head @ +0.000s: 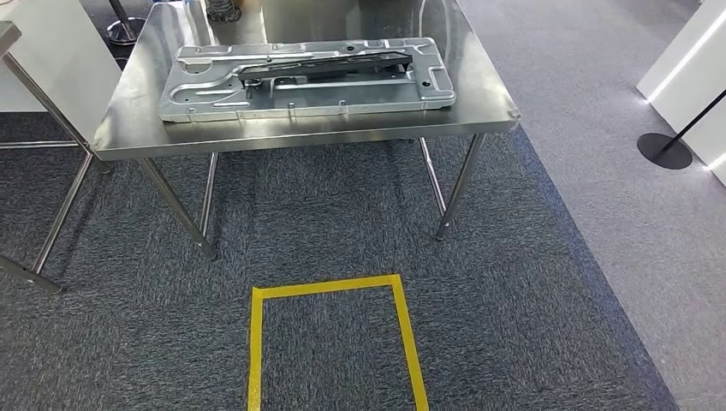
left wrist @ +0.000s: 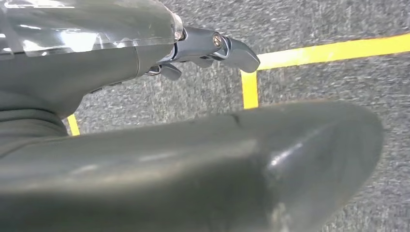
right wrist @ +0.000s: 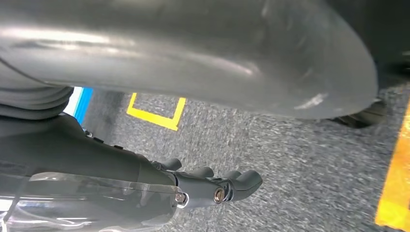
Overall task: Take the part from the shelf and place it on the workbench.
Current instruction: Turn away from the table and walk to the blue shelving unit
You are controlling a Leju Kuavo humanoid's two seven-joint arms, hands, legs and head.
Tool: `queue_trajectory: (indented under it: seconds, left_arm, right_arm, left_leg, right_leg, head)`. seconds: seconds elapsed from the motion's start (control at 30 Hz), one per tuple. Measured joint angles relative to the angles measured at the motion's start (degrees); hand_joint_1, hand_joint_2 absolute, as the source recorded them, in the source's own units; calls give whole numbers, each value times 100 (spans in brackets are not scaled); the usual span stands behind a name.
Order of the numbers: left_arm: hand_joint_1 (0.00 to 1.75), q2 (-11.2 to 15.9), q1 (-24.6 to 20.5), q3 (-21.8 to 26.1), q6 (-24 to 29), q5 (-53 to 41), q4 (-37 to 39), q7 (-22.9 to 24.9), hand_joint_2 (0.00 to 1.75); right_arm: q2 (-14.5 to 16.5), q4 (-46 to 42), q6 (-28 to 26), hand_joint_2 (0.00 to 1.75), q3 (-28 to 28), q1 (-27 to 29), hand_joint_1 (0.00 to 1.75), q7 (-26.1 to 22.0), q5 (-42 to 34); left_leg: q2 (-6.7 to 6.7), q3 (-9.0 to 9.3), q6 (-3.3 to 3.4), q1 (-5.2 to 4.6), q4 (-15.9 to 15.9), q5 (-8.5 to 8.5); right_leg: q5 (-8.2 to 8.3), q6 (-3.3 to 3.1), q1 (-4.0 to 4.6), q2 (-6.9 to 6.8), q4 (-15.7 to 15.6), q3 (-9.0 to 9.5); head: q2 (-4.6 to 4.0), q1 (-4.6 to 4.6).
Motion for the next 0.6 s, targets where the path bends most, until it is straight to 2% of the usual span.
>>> queue_trajectory:
  seconds: [0.03, 0.07, 0.13, 0.17, 0.2, 0.27, 0.3, 0.33, 0.37, 0.4, 0.43, 0.47, 0.5, 0.53, 0.57, 0.6]
  left_arm:
    - [0, -4, -1, 5, 7, 0, 0, 9, 0]
    - [0, -9, -2, 14, 15, 0, 0, 20, 0]
    - [0, -12, 4, 37, 30, 0, 0, 44, 0]
    - [0, -16, 10, 48, 32, 0, 0, 55, 0]
    - [0, -21, 17, 57, 32, -1, 0, 61, 0]
    - [0, -35, 25, 76, 30, -2, 0, 66, 0]
    - [0, -41, 26, 86, 29, -2, 0, 64, 0]
    - [0, -45, 25, 97, 29, -2, 0, 62, 0]
    - [0, -47, 23, 108, 31, -2, 0, 57, 0]
    - [0, -48, 19, 118, 34, -1, 0, 49, 0]
    - [0, -48, 12, 126, 36, 1, 0, 39, 0]
    - [0, -50, 0, 131, 37, 4, 0, 27, 0]
    - [0, -52, -11, 133, 35, 9, 0, 14, 0]
    - [0, -59, -15, 137, 32, 13, 0, 3, 0]
    - [0, -67, -17, 140, 31, 16, 0, -3, 0]
    - [0, -75, -11, 145, 30, 16, 0, -5, 0]
  right_arm:
    - [-5, -1, 5, 0, 4, -6, 0, 12, 1]
    - [-10, -1, 14, 0, 7, -10, 0, 31, 1]
    - [-9, 2, 36, 0, 7, -8, 0, 92, 2]
    - [-12, 4, 44, 0, 7, -9, 0, 121, 2]
    - [-18, 5, 47, 0, 7, -9, 0, 144, 2]
    - [-36, 5, 48, 0, 7, -10, 0, 176, 1]
    - [-44, 5, 46, 0, 6, -8, 0, 185, 0]
    - [-49, 5, 44, 0, 5, -7, 0, 188, -1]
    - [-52, 5, 39, 0, 5, -8, 0, 186, -1]
    - [-54, 5, 33, 0, 5, -8, 0, 174, -2]
    - [-55, 5, 26, 0, 5, -9, 0, 148, -3]
    - [-56, 5, 21, 0, 5, -10, 0, 111, -7]
    - [-57, 5, 20, 0, 5, -10, 0, 64, -12]
    - [-57, 5, 26, 0, 5, -11, 0, 10, -22]
    - [-58, 5, 35, 0, 5, -12, 0, -43, -38]
    - [-58, 5, 45, 0, 4, -15, 0, -88, -64]
  left_leg:
    - [2, -37, -29, -2, 13, 45]
    - [5, -63, -63, -2, 11, 96]
    - [-3, -110, -131, 4, 10, 140]
    - [-12, -152, -161, 8, 80, 39]
    - [-23, -221, -188, 16, 260, -168]
    - [-29, -412, -232, 47, 952, -752]
    - [-29, -484, -252, 58, 1331, -951]
    - [-29, -497, -267, 64, 1598, -1015]
    - [-29, -417, -274, 68, 1673, -938]
    - [-29, -235, -274, 70, 1531, -774]
    - [-30, 41, -264, 72, 1206, -617]
    - [-32, 366, -244, 68, 763, -575]
    - [-37, 643, -212, 58, 358, -602]
    - [-40, 820, -179, 46, 63, -675]
    - [-43, 895, -141, 29, -92, -748]
    - [-43, 884, -97, 21, -125, -739]
  right_leg:
    - [-45, -24, 17, 1, -281, 159]
    - [-80, -46, 36, 1, -424, 214]
    - [0, -108, 24, -11, -473, 153]
    - [60, -154, 11, -24, -483, 102]
    - [126, -194, -3, -39, -495, 42]
    - [252, -241, 4, -54, -482, -118]
    - [313, -241, 10, -56, -463, -212]
    - [370, -237, 13, -57, -434, -311]
    - [419, -228, 12, -57, -394, -416]
    - [455, -215, 10, -54, -348, -519]
    - [489, -196, 7, -52, -296, -615]
    - [519, -170, 12, -49, -247, -698]
    - [545, -141, 17, -48, -210, -750]
    - [577, -108, 21, -50, -185, -775]
    - [613, -74, 21, -53, -179, -784]
    - [649, -37, 19, -55, -184, -781]
  head:
    - [0, -1]
    - [0, -1]
    - [0, -1]
    - [0, -1]
    - [0, -1]
    - [0, -2]
    - [0, -2]
    - [0, -2]
    - [0, -2]
    - [0, -2]
    - [0, -2]
    - [0, -2]
    - [0, -2]
    - [0, -1]
    - [0, -1]
    - [0, -1]
